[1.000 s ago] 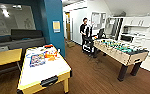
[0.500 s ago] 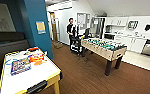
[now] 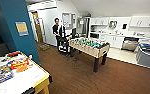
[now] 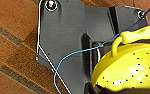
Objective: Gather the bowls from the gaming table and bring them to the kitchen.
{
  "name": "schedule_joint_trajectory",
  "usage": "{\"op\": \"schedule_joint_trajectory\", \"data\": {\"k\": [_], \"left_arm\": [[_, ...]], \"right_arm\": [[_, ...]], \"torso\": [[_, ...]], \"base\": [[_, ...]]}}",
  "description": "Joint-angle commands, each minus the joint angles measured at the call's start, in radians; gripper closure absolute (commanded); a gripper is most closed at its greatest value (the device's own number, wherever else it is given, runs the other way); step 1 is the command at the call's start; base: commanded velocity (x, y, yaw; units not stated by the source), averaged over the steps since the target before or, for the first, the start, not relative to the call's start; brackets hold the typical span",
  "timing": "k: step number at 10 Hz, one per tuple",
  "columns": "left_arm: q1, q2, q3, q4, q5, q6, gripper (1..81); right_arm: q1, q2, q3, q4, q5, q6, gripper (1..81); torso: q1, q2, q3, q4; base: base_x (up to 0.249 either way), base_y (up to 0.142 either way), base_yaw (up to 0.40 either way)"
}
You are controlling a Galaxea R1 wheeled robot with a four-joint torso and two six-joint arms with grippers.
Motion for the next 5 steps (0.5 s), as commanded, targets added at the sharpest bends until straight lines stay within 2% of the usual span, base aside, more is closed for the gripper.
{"op": "schedule_joint_trajectory", "data": {"k": [1, 5], "left_arm": [[-0.025, -0.002, -0.003, 0.006, 0.051, 0.007, 81.1], [-0.025, -0.002, -0.003, 0.006, 0.051, 0.007, 81.1]], "right_arm": [[0.032, 0.0, -0.015, -0.014, -0.04, -0.006, 81.1], [0.032, 0.005, -0.02, -0.014, -0.04, -0.006, 81.1]], "torso": [[0.0, 0.0, 0.0, 0.0], [0.0, 0.0, 0.0, 0.0]], "base": [[0.0, 0.0, -0.391], [0.0, 0.0, -0.391]]}}
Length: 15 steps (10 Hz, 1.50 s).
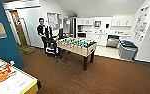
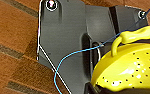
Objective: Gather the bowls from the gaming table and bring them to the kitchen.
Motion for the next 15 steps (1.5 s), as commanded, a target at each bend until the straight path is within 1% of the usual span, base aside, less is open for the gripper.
{"op": "schedule_joint_trajectory", "data": {"k": [1, 11, 13, 15], "left_arm": [[-0.025, -0.002, -0.002, 0.004, 0.051, 0.007, 81.1], [-0.024, -0.003, -0.002, 0.001, 0.052, 0.007, 81.1], [-0.024, -0.003, -0.002, 0.0, 0.051, 0.007, 81.1], [-0.024, -0.005, -0.002, 0.0, 0.049, 0.006, 81.1]], "right_arm": [[0.032, -0.011, -0.002, -0.014, -0.04, -0.006, 81.1], [0.035, -0.011, -0.002, -0.017, -0.04, -0.007, 81.1], [0.035, -0.011, -0.002, -0.021, -0.04, -0.006, 81.1], [0.037, -0.011, -0.002, -0.023, -0.04, -0.006, 81.1]], "torso": [[0.0, 0.0, 0.0, 0.0], [0.0, 0.0, 0.0, 0.0], [0.0, 0.0, 0.0, 0.0], [0.0, 0.0, 0.0, 0.0]], "base": [[0.0, 0.0, -0.391], [0.0, 0.0, -0.376], [0.0, 0.0, -0.17], [0.0, 0.0, 0.0]]}}
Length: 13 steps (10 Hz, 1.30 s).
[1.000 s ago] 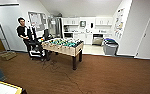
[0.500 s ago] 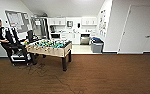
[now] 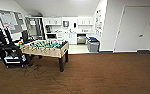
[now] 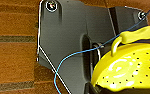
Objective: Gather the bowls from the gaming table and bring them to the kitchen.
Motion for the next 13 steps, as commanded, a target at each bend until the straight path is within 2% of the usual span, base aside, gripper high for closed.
{"op": "schedule_joint_trajectory", "data": {"k": [1, 7, 13], "left_arm": [[-0.023, -0.005, 0.0, 0.0, 0.053, 0.006, 81.1], [-0.021, -0.003, 0.0, -0.002, 0.053, 0.006, 81.1], [-0.021, -0.002, 0.0, -0.002, 0.053, 0.006, 81.1]], "right_arm": [[0.036, -0.014, 0.0, -0.016, -0.039, -0.005, 81.1], [0.036, -0.015, 0.0, -0.016, -0.039, -0.005, 81.1], [0.03, -0.015, 0.0, -0.024, -0.034, -0.005, 81.1]], "torso": [[0.0, 0.0, 0.0, 0.0], [0.0, 0.0, 0.0, 0.0], [-0.002, -0.001, 0.001, 0.0]], "base": [[0.0, 0.0, 0.0], [0.0, 0.0, 0.0], [0.156, 0.0, 0.0]]}}
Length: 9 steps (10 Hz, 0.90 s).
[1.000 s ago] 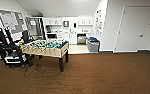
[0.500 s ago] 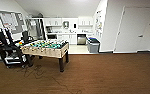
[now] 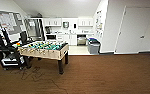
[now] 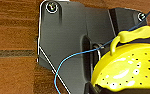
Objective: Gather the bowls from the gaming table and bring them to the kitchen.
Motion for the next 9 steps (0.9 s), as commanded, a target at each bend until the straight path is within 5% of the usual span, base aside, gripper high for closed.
{"op": "schedule_joint_trajectory", "data": {"k": [1, 9], "left_arm": [[-0.024, -0.002, 0.0, -0.001, 0.056, 0.006, 81.1], [-0.024, 0.003, 0.0, -0.001, 0.056, 0.005, 81.1]], "right_arm": [[0.032, -0.013, 0.0, -0.016, -0.037, 0.001, 81.1], [0.042, -0.01, 0.0, -0.016, -0.041, 0.001, 81.1]], "torso": [[0.0, 0.0, 0.0, 0.0], [0.0, 0.0, 0.0, 0.0]], "base": [[0.174, 0.0, 0.0], [0.174, -0.017, 0.0]]}}
